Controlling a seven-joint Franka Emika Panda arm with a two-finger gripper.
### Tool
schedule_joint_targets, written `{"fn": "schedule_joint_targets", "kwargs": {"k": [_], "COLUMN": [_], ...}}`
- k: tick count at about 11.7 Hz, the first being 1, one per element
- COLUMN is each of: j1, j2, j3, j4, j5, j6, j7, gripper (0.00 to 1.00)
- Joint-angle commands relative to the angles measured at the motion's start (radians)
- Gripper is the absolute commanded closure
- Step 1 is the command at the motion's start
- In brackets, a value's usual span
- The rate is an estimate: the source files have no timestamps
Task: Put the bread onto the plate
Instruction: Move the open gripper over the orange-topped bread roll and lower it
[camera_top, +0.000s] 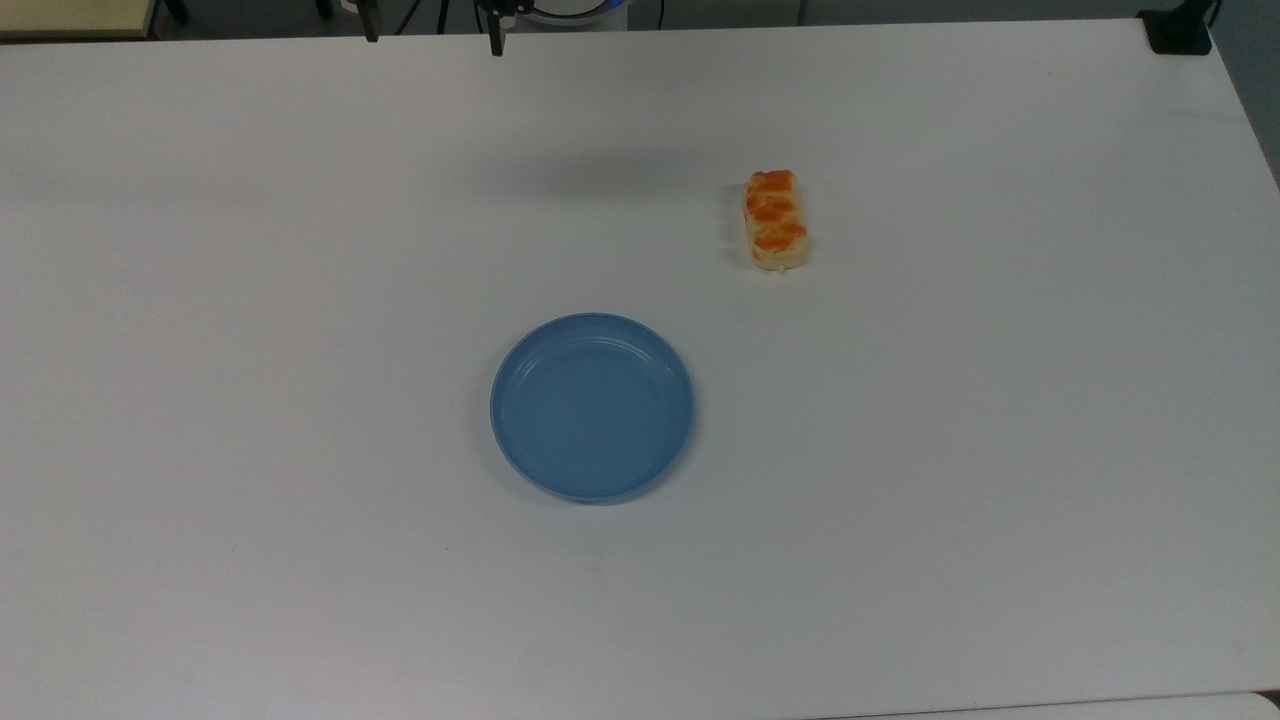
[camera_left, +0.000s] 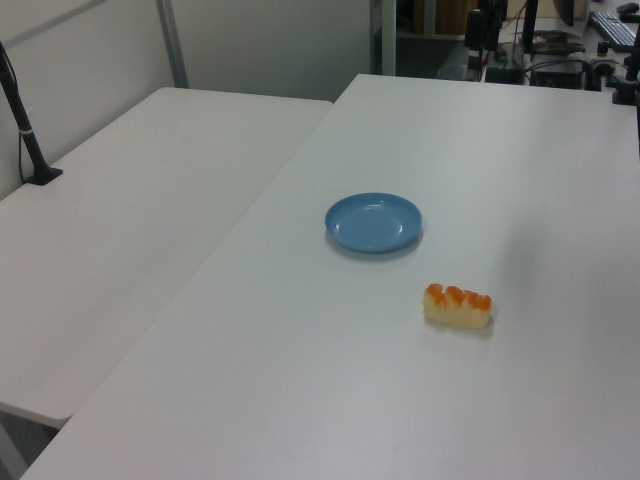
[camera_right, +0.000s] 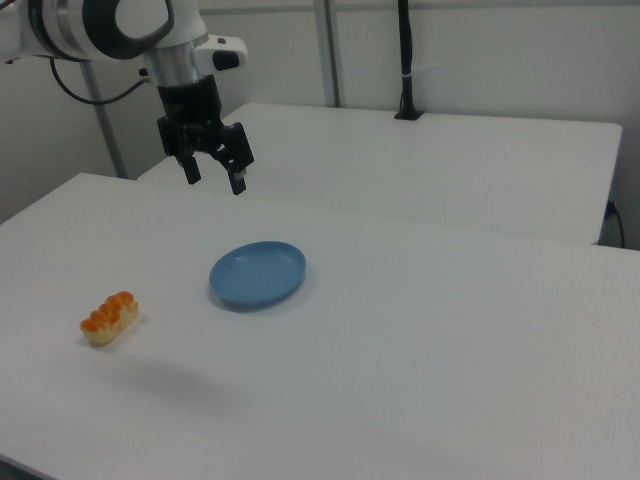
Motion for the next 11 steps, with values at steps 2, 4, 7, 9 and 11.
{"fn": "schedule_joint_targets", "kwargs": {"k": [2,4,7,9,11], "j1": [0.02,0.022,0.034,0.123,0.239], "j2": [0.075,0.075,0.075,0.089,0.133], "j3": [0.044,0.045,0.045,0.045,0.032], "j4": [0.009,0.007,0.007,-0.002,-0.012], "j5": [0.039,0.039,0.039,0.048,0.06], "j6": [0.007,0.007,0.006,0.01,0.039], "j7": [-0.009,-0.009,-0.005,0.096,0.178], "gripper": [0.0,0.0,0.0,0.0,0.0]}}
